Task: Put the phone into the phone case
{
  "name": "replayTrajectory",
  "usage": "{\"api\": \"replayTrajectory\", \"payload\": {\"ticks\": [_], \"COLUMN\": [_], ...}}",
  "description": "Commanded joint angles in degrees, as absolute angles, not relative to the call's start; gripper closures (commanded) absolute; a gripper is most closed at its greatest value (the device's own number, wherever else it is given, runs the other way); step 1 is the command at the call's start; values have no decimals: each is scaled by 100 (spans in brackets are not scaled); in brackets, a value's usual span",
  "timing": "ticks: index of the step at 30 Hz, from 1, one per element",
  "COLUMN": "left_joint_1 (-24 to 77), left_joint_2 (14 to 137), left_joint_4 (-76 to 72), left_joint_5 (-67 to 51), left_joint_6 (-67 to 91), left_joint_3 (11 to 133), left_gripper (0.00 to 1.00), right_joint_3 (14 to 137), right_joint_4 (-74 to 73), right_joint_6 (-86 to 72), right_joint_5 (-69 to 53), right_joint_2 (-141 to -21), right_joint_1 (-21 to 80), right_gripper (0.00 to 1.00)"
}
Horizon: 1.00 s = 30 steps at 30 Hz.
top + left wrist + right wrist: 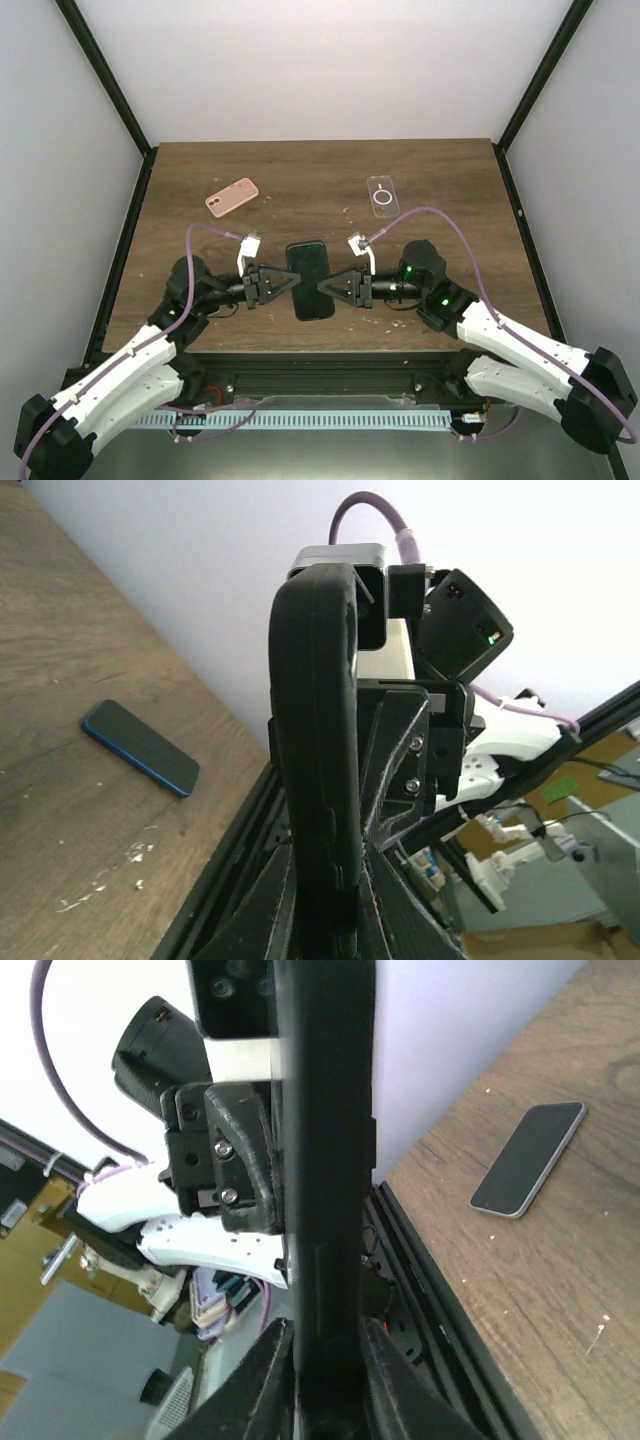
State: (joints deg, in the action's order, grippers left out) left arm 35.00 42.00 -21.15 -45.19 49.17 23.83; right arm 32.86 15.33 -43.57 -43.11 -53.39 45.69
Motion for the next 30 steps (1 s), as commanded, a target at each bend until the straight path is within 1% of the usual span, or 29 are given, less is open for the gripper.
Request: {"api": "replayTrajectory", "payload": {"ticks": [1, 3, 5, 8, 9, 11, 15, 16, 18, 19, 24, 26, 30], "left_joint_1": [3513, 3508, 3512, 3507, 3507, 3508, 3515, 3508, 3510, 3508, 3506, 3501, 3499], "left_joint_2": [4245, 4270, 4271, 4254, 4242, 4217, 4095, 4062, 3991, 3950, 3794, 3824, 3954], "left_joint_4": [-1803, -1573, -1475, -1164, -966, -494, 545, 810, 1236, 1395, 1786, 1932, 2337], "left_joint_5": [-4485, -4410, -4342, -4099, -4003, -3787, -3124, -2884, -2417, -2205, -1612, -1509, -1262], "left_joint_6": [4712, 4686, 4739, 4739, 4691, 4510, 4159, 4096, 3986, 3958, 3967, 3960, 3865], "left_joint_3": [2639, 2714, 2749, 2835, 2893, 3034, 3303, 3358, 3428, 3435, 3344, 3346, 3420], "left_gripper": [100, 100, 94, 82, 74, 56, 26, 16, 4, 1, 0, 0, 0], "right_joint_3": [3493, 3482, 3478, 3461, 3476, 3604, 3728, 3681, 3561, 3521, 3621, 3834, 4237], "right_joint_4": [1975, 1966, 1934, 1888, 1814, 1418, 784, 779, 809, 832, 917, 762, 542], "right_joint_6": [-4746, -4818, -4889, -4917, -4876, -4681, -4329, -4306, -4270, -4222, -3871, -3648, -3366], "right_joint_5": [-4216, -4074, -3970, -3891, -3873, -3819, -3530, -3477, -3464, -3522, -4024, -4263, -4415], "right_joint_2": [-5319, -5309, -5324, -5392, -5429, -5548, -5722, -5742, -5839, -5946, -6818, -7275, -8119], "right_joint_1": [4609, 4610, 4611, 4602, 4605, 4577, 4367, 4285, 4044, 3912, 3237, 2997, 2596], "right_gripper": [91, 98, 99, 99, 99, 99, 99, 99, 99, 99, 99, 97, 98]}}
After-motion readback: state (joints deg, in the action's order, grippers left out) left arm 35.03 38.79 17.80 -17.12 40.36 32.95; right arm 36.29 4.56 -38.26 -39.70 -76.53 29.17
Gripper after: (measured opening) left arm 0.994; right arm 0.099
